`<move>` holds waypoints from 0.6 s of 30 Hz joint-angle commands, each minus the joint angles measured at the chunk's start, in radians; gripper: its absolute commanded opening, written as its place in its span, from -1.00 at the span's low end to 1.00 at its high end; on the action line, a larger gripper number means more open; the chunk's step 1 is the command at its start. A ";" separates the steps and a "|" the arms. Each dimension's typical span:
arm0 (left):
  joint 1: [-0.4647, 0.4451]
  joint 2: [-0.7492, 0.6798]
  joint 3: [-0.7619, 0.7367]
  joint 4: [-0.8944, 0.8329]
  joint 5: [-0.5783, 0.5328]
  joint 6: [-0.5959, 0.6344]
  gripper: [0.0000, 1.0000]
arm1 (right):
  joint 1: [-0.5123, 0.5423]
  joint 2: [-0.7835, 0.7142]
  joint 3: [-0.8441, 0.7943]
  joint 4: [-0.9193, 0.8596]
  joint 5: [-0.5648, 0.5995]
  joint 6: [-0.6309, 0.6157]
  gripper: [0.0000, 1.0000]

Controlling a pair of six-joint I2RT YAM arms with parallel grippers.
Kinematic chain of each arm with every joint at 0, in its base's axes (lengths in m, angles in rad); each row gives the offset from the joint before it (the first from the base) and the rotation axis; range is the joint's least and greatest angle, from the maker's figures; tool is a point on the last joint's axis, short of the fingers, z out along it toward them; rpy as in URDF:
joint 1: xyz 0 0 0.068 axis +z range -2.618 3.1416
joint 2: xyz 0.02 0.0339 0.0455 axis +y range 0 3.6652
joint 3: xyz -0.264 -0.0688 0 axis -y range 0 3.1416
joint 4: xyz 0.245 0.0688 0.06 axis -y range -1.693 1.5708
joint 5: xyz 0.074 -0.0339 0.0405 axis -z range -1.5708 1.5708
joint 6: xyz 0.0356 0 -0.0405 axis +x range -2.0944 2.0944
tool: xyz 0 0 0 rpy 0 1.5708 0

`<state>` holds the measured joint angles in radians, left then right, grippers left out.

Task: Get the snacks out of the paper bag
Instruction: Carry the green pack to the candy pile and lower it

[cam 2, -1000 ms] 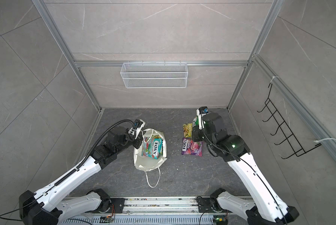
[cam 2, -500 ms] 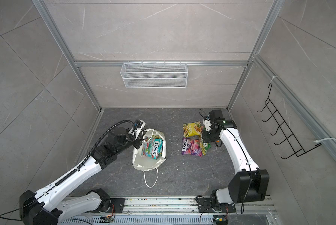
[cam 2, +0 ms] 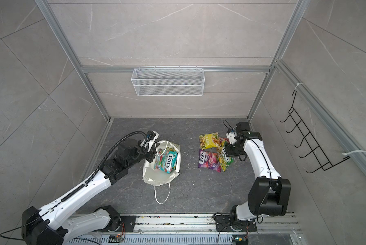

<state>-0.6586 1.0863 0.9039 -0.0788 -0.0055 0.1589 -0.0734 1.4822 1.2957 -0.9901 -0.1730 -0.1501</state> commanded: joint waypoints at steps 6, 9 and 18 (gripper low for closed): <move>-0.003 -0.020 -0.005 0.080 0.004 -0.004 -1.00 | -0.001 -0.079 0.017 -0.003 0.017 0.052 -1.00; -0.003 -0.022 -0.007 0.080 0.001 -0.008 -1.00 | -0.001 -0.118 0.011 -0.011 0.055 0.058 -1.00; -0.003 -0.006 0.013 0.076 0.013 -0.002 -1.00 | -0.007 -0.046 0.004 -0.021 0.059 0.073 -1.00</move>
<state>-0.6586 1.0863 0.8913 -0.0589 -0.0051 0.1593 -0.0757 1.4231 1.2957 -0.9997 -0.1322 -0.1001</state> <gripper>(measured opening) 0.050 0.045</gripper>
